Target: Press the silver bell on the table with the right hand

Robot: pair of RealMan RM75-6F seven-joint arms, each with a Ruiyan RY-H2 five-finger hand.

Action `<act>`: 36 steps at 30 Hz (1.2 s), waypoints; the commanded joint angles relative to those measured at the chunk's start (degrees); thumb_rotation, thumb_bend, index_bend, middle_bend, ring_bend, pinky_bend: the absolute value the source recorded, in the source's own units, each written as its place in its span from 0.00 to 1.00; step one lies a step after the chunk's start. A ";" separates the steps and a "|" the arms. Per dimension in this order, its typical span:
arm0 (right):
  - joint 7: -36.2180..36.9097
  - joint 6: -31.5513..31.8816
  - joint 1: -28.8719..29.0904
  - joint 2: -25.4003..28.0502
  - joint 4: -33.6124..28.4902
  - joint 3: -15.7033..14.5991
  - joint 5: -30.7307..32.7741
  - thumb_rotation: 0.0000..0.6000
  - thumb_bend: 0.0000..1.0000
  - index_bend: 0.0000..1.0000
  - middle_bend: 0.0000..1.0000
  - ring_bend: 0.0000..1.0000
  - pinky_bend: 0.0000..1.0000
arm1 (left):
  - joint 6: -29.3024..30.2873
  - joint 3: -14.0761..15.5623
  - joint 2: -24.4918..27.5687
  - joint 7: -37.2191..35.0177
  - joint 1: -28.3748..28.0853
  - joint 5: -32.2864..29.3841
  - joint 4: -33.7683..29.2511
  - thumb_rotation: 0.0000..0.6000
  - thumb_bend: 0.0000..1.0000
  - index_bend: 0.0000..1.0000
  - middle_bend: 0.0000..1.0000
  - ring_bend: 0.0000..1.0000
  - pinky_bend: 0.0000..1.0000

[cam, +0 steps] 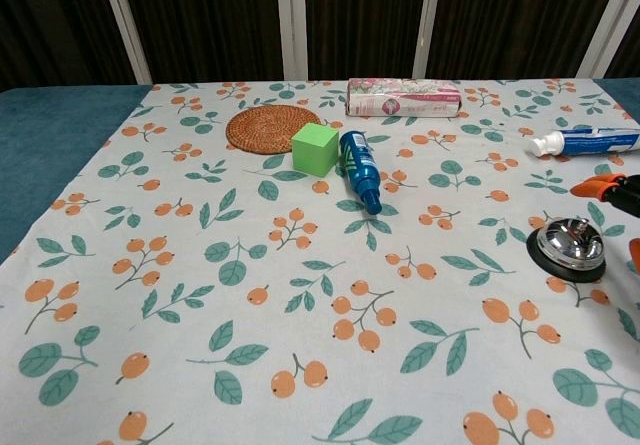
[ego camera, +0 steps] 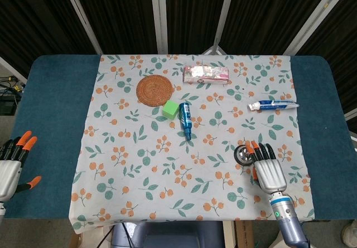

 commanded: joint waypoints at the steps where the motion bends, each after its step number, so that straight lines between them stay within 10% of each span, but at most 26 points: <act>1: -0.03 -0.30 0.08 -0.15 0.37 -0.01 0.69 1.00 0.83 0.00 0.00 0.00 0.00 | 0.08 0.02 0.00 0.03 0.03 0.08 0.01 1.00 0.03 0.00 0.00 0.00 0.00; 36: -4.27 -0.31 0.81 -2.17 3.55 -2.52 2.94 1.00 0.83 0.00 0.00 0.00 0.00 | -0.07 -0.39 -0.15 0.54 -0.13 -0.61 -0.20 1.00 0.03 0.00 0.00 0.00 0.00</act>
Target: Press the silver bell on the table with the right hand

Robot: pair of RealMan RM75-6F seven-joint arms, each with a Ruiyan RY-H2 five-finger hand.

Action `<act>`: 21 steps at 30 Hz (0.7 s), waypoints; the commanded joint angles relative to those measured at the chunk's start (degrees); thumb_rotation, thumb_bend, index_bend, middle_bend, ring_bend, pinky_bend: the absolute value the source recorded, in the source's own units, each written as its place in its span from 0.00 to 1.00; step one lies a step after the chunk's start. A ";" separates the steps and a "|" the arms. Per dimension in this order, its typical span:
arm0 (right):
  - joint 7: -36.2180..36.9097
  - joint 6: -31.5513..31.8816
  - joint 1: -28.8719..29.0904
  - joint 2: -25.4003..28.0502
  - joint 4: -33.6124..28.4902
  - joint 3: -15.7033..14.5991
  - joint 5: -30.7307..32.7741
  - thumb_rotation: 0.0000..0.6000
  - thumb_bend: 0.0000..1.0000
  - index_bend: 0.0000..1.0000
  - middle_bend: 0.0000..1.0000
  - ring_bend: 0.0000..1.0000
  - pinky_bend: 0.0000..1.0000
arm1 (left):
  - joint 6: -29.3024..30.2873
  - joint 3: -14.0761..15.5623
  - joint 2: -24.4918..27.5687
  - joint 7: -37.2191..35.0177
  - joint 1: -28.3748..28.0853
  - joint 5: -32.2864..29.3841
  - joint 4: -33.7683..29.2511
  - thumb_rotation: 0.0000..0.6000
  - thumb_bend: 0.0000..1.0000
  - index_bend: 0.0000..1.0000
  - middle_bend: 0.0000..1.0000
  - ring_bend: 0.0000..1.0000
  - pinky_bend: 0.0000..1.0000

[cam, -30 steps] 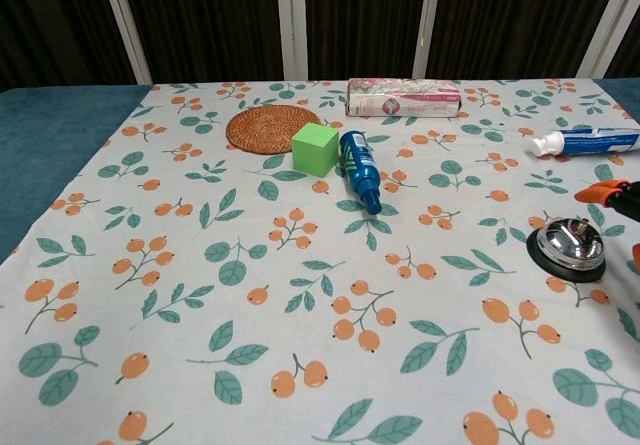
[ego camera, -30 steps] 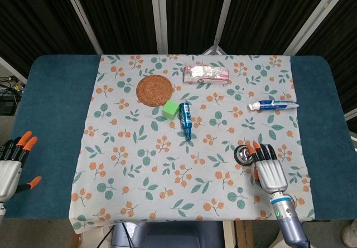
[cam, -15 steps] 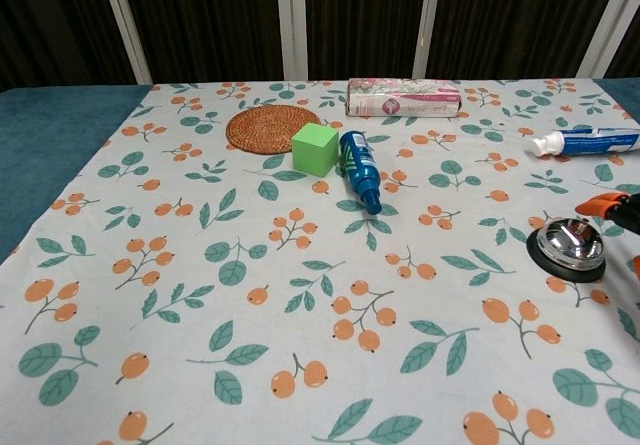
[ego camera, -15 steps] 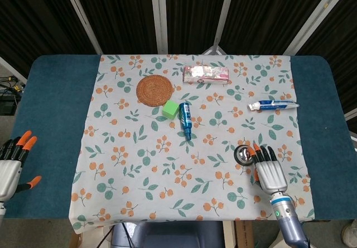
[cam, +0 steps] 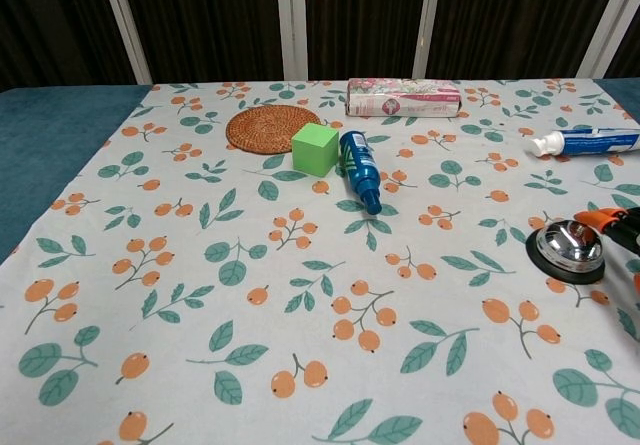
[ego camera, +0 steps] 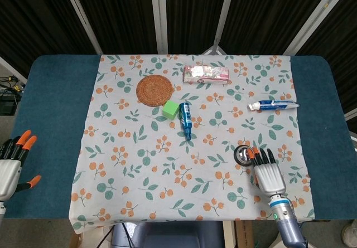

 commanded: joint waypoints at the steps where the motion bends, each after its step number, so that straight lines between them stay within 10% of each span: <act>1: 1.89 1.55 0.04 0.63 -1.00 1.36 -0.78 1.00 0.83 0.00 0.00 0.00 0.00 | -0.02 -0.05 -0.02 0.02 -0.02 -0.09 -0.02 1.00 0.03 0.00 0.00 0.00 0.00; 5: 5.58 4.55 -0.18 2.52 -3.27 3.59 -2.43 1.00 0.79 0.00 0.00 0.00 0.00 | -0.01 -0.05 -0.02 0.10 -0.03 -0.06 -0.03 1.00 0.03 0.00 0.00 0.00 0.00; 12: 11.19 8.43 -1.95 9.20 -9.11 5.70 -3.44 1.00 0.27 0.00 0.00 0.00 0.00 | 0.07 0.11 0.05 0.14 0.06 0.11 -0.01 1.00 0.03 0.00 0.00 0.00 0.00; 21: 18.34 14.79 -7.09 17.62 -8.62 1.24 -11.94 1.00 0.24 0.00 0.00 0.00 0.00 | 0.08 0.17 0.10 0.33 0.03 0.29 -0.03 1.00 0.03 0.00 0.00 0.00 0.00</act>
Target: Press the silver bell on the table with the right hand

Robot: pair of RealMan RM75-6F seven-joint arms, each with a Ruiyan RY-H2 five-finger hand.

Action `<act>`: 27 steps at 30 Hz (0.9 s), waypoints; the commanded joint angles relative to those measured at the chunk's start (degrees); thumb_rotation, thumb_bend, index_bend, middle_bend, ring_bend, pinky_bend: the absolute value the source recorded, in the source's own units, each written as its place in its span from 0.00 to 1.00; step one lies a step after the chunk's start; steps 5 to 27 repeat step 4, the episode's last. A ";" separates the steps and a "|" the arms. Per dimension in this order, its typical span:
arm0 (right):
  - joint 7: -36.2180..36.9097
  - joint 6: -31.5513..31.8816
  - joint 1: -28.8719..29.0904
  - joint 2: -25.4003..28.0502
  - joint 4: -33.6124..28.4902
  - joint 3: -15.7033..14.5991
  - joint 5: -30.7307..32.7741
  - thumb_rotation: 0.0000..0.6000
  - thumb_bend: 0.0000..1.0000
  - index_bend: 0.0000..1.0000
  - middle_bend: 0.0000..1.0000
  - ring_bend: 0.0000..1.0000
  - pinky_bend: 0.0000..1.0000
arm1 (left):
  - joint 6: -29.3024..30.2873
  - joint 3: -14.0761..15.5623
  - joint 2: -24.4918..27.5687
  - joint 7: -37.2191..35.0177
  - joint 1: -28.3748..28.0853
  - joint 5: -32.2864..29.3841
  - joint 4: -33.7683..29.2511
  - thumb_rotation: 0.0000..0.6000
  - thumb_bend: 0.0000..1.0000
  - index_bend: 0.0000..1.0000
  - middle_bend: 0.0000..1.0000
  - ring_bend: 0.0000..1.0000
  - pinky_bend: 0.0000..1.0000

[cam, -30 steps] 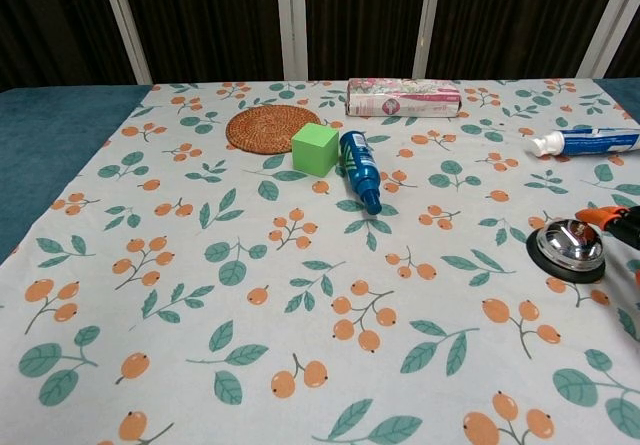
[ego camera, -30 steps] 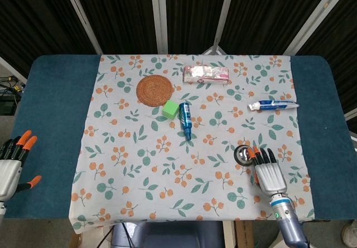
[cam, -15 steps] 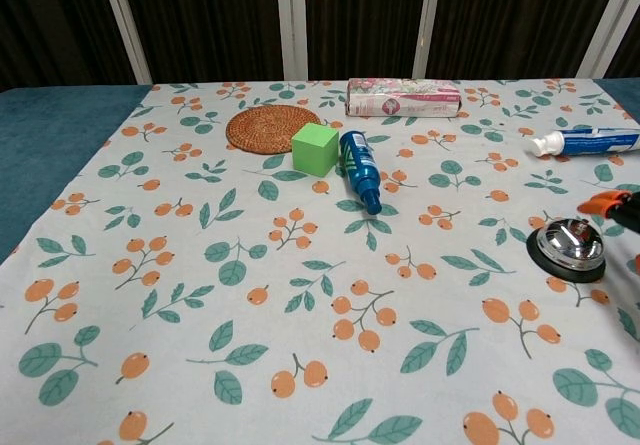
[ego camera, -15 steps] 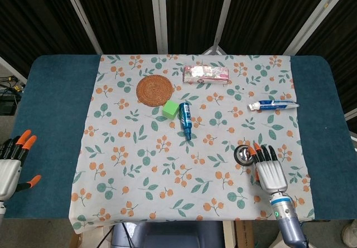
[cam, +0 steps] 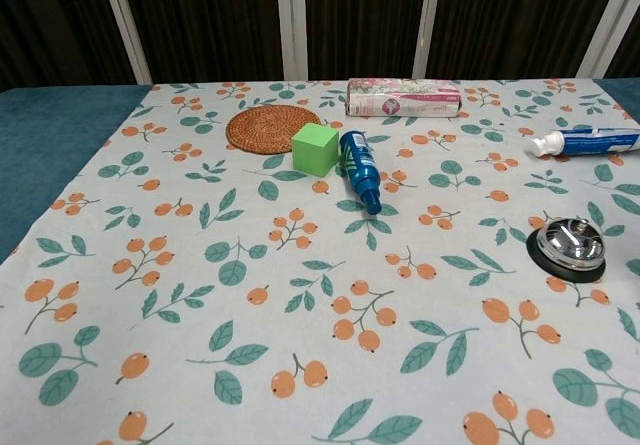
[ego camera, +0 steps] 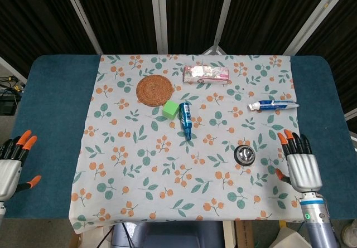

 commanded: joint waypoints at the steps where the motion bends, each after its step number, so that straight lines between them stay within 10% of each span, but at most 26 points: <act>1: 4.29 3.60 -2.79 2.35 1.65 -2.48 -4.32 1.00 0.24 0.00 0.00 0.00 0.00 | 0.06 0.03 -0.02 0.06 0.00 0.10 0.00 1.00 0.03 0.00 0.00 0.00 0.00; 27: 7.45 5.66 -4.12 3.14 2.99 -3.60 -6.82 1.00 0.24 0.00 0.00 0.00 0.00 | 0.12 0.04 -0.04 0.11 0.01 0.18 0.03 1.00 0.03 0.00 0.00 0.00 0.00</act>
